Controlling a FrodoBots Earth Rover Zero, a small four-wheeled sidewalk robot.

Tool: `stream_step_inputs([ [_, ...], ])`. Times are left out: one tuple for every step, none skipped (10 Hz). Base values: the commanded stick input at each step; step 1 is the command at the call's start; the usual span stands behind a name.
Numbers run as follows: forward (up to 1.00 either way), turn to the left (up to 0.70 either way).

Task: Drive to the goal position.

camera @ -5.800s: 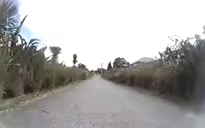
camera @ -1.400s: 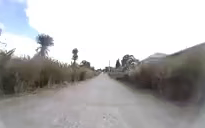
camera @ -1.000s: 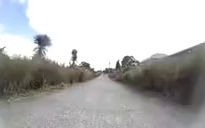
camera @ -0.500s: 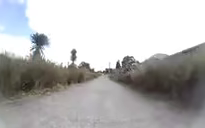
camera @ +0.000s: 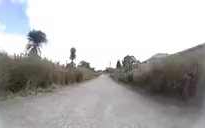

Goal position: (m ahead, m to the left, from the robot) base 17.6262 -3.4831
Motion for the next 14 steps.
stream_step_inputs([
  [0.85,0.0],
  [0.85,0.0],
  [0.85,0.0],
  [0.85,0.0],
  [0.85,0.0],
  [0.85,0.0],
  [0.85,0.0],
  [0.85,0.0],
  [0.85,0.0],
  [0.85,0.0],
  [0.85,0.0],
  [0.85,0.0],
  [0.85,0.0],
  [0.85,0.0],
])
